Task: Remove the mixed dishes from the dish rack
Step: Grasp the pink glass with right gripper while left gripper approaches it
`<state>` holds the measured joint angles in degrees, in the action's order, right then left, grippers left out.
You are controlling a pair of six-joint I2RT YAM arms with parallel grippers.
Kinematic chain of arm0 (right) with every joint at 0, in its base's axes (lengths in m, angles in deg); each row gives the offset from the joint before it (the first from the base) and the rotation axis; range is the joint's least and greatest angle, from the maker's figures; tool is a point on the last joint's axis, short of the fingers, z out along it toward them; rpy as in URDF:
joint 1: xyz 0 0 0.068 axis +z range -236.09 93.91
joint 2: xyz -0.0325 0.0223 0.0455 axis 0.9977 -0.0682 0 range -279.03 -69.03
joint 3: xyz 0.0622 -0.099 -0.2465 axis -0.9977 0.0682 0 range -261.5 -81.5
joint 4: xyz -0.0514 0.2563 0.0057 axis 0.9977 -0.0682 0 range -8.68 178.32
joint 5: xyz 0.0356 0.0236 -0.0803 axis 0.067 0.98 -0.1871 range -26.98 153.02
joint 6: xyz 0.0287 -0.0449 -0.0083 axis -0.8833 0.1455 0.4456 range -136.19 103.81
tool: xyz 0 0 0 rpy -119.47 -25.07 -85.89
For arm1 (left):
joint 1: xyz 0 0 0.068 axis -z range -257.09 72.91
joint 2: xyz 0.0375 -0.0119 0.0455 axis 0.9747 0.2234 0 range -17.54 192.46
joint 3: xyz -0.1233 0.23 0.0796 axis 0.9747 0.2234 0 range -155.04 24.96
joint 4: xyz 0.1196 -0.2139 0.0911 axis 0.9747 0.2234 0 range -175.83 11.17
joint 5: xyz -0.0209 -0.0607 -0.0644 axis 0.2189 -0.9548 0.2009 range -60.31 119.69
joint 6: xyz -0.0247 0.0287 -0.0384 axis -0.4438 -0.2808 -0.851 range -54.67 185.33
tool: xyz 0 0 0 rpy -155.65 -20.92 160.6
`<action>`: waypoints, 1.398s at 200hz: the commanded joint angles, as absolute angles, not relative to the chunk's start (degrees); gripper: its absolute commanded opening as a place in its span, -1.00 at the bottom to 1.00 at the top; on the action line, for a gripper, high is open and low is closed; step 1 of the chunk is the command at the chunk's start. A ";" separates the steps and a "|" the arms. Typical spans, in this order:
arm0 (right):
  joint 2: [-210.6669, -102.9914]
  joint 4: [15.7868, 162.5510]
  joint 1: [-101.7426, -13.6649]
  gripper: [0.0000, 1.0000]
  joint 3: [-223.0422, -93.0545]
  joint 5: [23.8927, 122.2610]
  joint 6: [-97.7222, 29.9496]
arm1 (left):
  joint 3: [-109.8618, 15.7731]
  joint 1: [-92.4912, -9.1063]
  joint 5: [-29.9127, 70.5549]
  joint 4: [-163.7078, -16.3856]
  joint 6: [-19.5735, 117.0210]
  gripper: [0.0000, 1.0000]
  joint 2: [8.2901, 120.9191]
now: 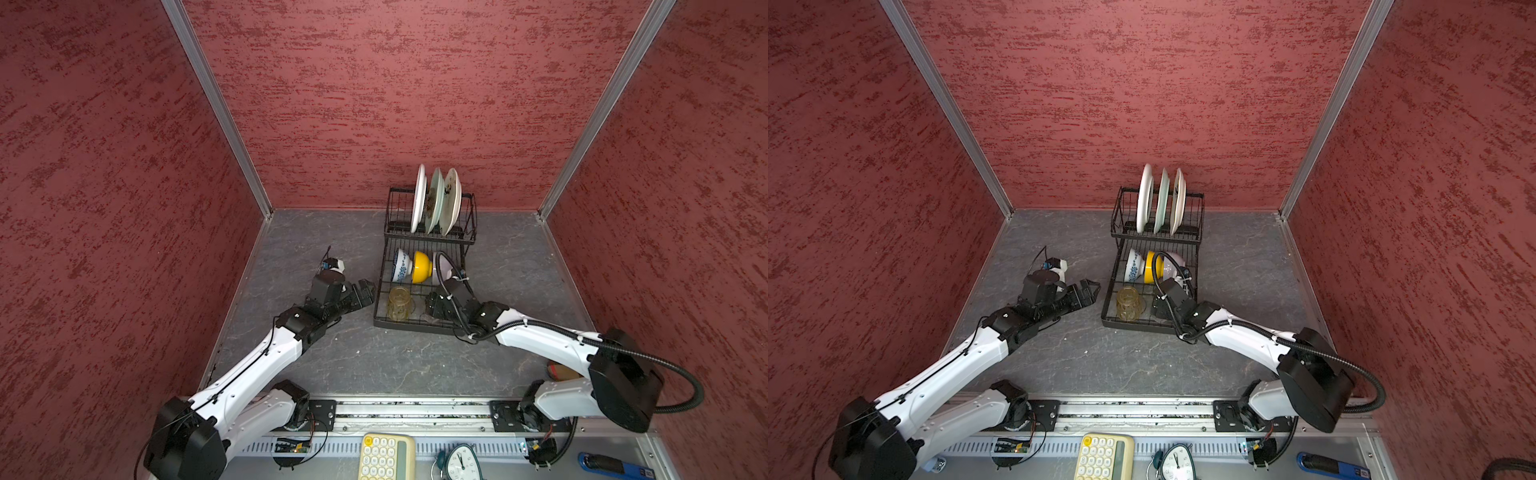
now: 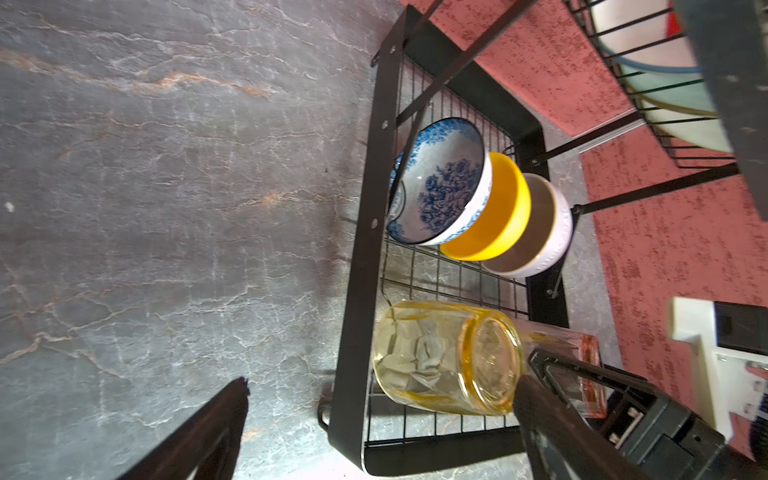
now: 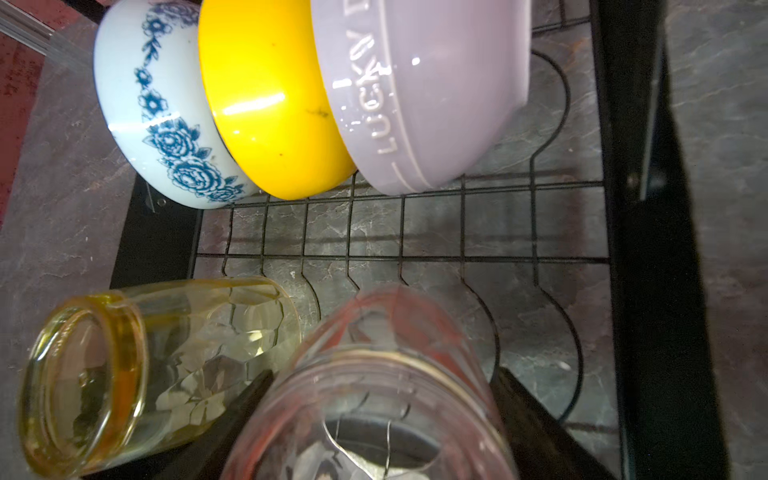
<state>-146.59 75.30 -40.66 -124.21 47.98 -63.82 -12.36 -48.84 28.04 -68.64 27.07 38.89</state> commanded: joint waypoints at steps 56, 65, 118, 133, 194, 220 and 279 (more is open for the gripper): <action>-141.25 81.35 -40.64 0.23 -121.67 49.20 -67.51 | -12.58 -47.33 22.82 -71.29 25.60 1.00 35.29; -140.69 81.88 -40.82 0.23 -121.49 49.55 -67.69 | -12.53 -46.95 21.95 -72.10 25.44 0.98 35.19; -137.53 87.58 -42.86 0.24 -119.86 55.76 -69.18 | -12.97 -44.97 19.12 -75.15 24.46 0.95 35.21; -136.48 90.32 -43.81 0.23 -118.54 58.36 -70.25 | -13.01 -44.59 17.38 -76.86 24.22 0.94 35.56; -132.16 93.35 -45.52 0.23 -117.42 61.58 -72.15 | -15.50 -42.72 13.67 -81.23 23.48 0.83 40.14; -129.99 95.09 -45.84 0.23 -117.23 62.97 -72.57 | -16.87 -40.70 13.76 -83.00 23.57 0.77 42.40; -127.59 100.13 -47.02 0.23 -116.30 68.21 -75.50 | -19.30 -37.02 11.13 -89.93 22.47 0.66 47.98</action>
